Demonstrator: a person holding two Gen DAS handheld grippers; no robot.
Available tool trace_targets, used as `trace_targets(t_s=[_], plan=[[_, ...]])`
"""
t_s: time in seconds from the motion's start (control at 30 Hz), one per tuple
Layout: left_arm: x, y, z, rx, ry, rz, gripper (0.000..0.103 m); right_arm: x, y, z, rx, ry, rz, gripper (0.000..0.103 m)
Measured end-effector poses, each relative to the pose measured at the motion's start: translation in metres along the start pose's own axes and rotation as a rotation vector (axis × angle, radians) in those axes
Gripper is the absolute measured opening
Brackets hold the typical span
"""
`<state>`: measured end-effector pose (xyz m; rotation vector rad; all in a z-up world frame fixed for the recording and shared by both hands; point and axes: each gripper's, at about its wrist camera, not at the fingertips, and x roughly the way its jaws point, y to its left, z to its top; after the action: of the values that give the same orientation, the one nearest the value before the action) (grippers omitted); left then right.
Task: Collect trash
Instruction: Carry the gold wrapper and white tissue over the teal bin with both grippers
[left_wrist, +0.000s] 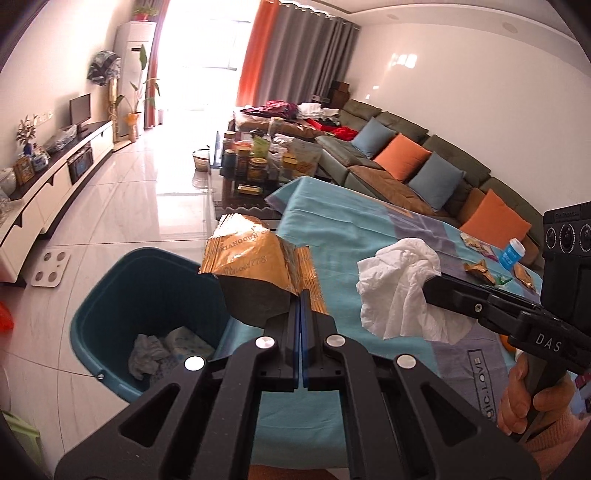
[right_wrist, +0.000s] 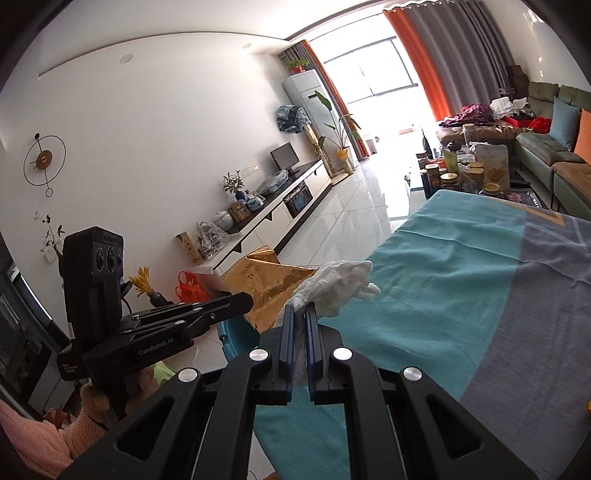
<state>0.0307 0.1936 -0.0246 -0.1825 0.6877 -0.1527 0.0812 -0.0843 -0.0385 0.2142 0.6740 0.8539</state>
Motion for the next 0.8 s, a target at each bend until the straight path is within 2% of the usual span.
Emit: trace_targets(t_s=[0.4,0.8], plan=[[-0.016,0.079,-0.003,-0.11,-0.008,0.113,0.001,0.06,0.036,0.013,-0.057,0.085,0.077,0.005],[-0.003,0.123,-0.019,-0.17,0.026,0.169,0.001,0.114,0.051,0.012,-0.073,0.188,0.079,0.005]])
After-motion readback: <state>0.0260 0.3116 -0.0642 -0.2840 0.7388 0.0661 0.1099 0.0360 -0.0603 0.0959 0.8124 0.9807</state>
